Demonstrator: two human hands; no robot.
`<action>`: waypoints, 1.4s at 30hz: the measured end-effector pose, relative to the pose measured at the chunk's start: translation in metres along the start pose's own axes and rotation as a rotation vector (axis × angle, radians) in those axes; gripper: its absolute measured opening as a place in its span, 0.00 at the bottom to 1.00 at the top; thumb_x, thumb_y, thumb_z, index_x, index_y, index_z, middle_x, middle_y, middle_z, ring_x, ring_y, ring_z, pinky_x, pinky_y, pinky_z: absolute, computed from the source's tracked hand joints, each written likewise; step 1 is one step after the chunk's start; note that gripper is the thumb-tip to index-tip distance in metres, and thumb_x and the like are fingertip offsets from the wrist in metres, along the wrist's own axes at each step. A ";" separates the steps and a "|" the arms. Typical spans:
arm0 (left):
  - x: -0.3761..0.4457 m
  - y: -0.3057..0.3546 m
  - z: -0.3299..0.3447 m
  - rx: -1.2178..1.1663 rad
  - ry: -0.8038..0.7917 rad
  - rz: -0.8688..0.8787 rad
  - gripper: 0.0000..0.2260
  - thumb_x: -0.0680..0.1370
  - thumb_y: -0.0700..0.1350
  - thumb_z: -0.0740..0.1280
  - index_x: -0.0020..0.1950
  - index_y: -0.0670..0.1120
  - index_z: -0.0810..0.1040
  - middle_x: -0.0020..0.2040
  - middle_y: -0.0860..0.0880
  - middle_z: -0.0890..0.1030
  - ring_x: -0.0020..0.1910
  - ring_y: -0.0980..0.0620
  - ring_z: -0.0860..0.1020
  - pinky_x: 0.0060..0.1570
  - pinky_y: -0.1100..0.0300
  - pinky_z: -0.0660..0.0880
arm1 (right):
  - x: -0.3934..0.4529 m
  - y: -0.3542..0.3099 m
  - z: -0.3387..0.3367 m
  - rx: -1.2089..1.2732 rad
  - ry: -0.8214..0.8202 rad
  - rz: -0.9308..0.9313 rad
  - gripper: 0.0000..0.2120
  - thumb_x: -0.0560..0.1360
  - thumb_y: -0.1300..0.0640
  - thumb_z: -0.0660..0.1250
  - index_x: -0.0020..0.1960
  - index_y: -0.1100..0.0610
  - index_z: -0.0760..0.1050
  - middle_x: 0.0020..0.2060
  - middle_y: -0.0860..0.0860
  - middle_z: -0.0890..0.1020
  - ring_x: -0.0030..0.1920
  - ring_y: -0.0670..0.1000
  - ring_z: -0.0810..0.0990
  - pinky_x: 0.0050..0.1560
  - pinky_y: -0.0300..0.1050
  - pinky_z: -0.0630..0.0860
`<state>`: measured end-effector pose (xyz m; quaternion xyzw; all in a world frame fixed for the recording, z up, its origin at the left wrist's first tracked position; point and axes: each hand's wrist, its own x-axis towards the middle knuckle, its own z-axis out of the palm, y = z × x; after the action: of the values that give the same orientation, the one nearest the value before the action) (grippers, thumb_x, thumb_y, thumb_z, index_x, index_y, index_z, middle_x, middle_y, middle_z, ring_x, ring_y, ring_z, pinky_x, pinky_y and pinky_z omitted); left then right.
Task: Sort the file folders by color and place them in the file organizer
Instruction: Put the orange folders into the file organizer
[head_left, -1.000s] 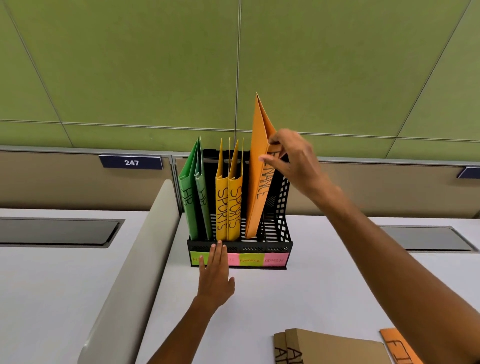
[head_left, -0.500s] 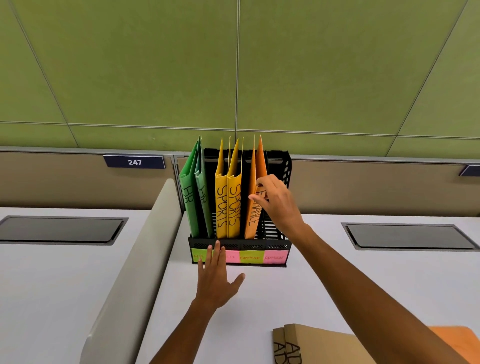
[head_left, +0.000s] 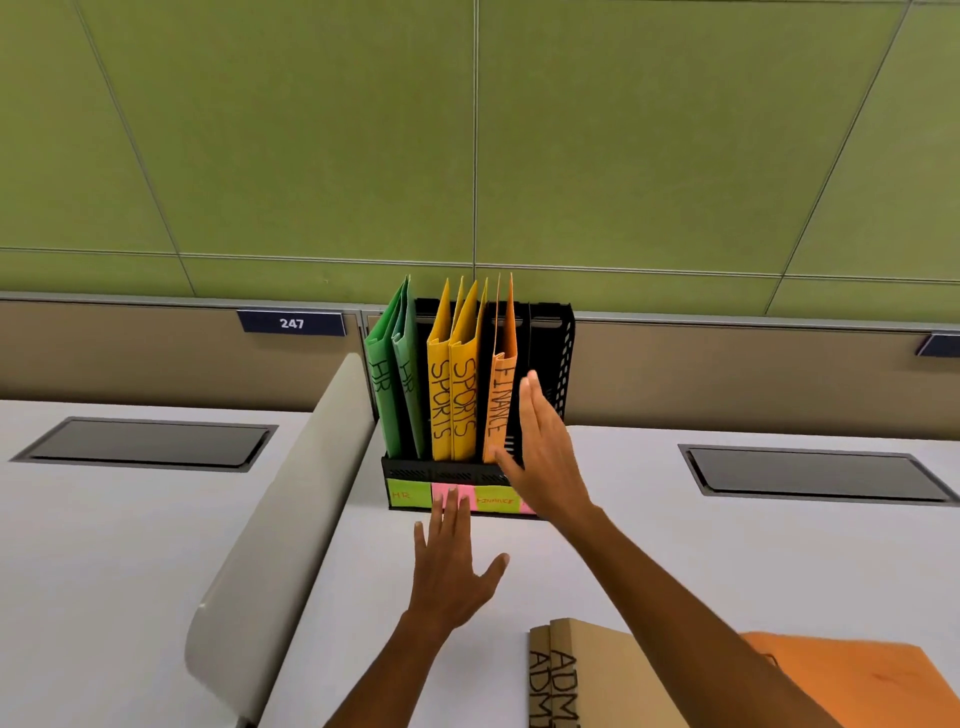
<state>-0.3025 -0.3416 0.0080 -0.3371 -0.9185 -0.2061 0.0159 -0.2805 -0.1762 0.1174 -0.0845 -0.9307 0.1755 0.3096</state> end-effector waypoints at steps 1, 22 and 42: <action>-0.005 0.003 0.000 0.002 0.007 -0.007 0.45 0.69 0.76 0.39 0.78 0.50 0.39 0.78 0.51 0.38 0.77 0.50 0.36 0.74 0.44 0.40 | -0.015 0.003 0.003 0.008 -0.012 0.039 0.42 0.76 0.39 0.59 0.78 0.52 0.38 0.79 0.50 0.45 0.78 0.52 0.51 0.73 0.56 0.61; -0.117 0.083 0.021 0.175 -0.049 0.006 0.40 0.74 0.72 0.49 0.79 0.50 0.53 0.79 0.45 0.55 0.77 0.41 0.55 0.65 0.35 0.62 | -0.251 0.053 -0.031 -0.248 -0.337 0.394 0.40 0.73 0.27 0.48 0.77 0.49 0.57 0.77 0.55 0.55 0.74 0.61 0.60 0.67 0.68 0.59; -0.280 0.178 0.037 -0.025 -0.245 0.111 0.40 0.76 0.69 0.52 0.76 0.56 0.31 0.76 0.53 0.28 0.75 0.50 0.30 0.73 0.44 0.34 | -0.447 0.032 -0.151 -0.321 -0.375 0.748 0.48 0.60 0.23 0.23 0.74 0.47 0.27 0.75 0.50 0.32 0.77 0.57 0.41 0.74 0.62 0.46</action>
<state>0.0298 -0.3762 -0.0076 -0.4103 -0.8908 -0.1739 -0.0890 0.1677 -0.2245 -0.0262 -0.4291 -0.8916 0.1409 0.0335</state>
